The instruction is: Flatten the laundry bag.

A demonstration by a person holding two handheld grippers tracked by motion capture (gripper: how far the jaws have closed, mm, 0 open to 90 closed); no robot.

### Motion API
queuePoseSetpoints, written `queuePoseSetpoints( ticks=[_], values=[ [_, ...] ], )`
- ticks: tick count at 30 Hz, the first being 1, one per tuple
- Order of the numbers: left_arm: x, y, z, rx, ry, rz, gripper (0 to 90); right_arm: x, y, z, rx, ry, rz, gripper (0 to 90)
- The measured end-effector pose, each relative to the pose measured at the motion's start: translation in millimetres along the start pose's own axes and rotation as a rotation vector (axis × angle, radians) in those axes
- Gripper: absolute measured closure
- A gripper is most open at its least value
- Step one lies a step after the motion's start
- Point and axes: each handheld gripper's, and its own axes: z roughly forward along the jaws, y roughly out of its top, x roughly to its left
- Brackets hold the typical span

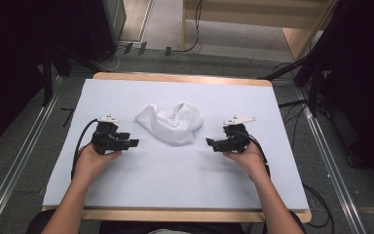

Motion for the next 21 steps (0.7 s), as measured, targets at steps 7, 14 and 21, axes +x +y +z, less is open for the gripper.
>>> queuePoseSetpoints(
  ticks=[7,14,21],
  values=[
    [-2.7,2.0,-3.6,-0.021,0.013,0.026,44.2,4.1,-0.2,-1.9,0.009,0.005,-0.03,30.7],
    [-5.6,1.9,-2.4,-0.007,-0.005,0.021,43.8,5.0,2.8,-6.2,0.001,0.027,-0.016,40.7],
    [-9.6,2.8,-2.1,-0.009,-0.03,0.03,43.8,5.7,5.1,-7.3,0.023,0.043,-0.012,45.8]
  ],
)
